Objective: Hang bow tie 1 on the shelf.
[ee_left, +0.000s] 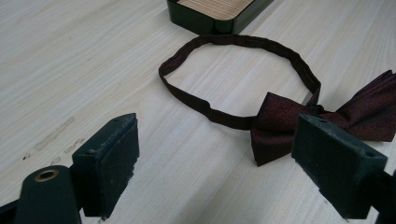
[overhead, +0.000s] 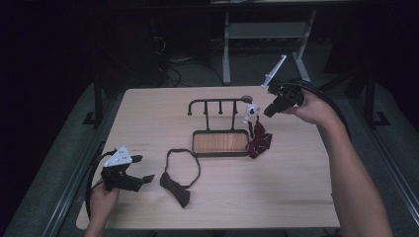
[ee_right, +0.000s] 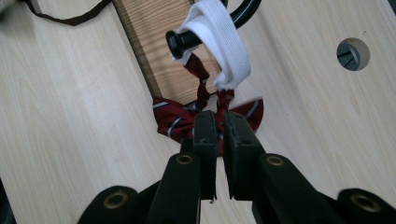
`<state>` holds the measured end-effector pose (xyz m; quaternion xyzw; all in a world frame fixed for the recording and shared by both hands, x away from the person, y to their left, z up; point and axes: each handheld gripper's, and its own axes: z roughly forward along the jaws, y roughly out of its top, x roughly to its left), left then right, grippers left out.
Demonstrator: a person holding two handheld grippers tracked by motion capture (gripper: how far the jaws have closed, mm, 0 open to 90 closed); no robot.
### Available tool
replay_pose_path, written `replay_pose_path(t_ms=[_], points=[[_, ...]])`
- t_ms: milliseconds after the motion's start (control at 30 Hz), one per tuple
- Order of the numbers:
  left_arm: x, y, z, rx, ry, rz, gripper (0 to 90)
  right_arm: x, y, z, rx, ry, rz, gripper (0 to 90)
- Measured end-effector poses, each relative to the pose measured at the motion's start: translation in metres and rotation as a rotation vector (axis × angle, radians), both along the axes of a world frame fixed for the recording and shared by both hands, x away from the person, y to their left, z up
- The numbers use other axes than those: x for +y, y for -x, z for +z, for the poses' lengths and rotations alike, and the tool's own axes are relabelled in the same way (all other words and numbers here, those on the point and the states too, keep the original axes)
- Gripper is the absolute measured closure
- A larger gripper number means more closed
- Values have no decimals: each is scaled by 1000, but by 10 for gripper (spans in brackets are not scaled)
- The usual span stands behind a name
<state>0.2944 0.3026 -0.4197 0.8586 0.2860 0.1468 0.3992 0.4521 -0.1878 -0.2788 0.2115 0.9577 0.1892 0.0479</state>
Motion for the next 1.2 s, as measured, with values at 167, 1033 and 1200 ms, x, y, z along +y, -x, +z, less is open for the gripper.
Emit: replay_pose_path(t_ms=[167, 1033, 1200], points=[[-1, 0, 0, 0, 2, -2, 147, -5, 6, -1, 12, -22, 9, 791], [-8, 1, 5, 0, 26, -59, 148, -28, 64, -30, -21, -114, 76, 590], [-13, 0, 6, 28, 34, -59, 148, -32, 77, -39, -36, -124, 77, 556]])
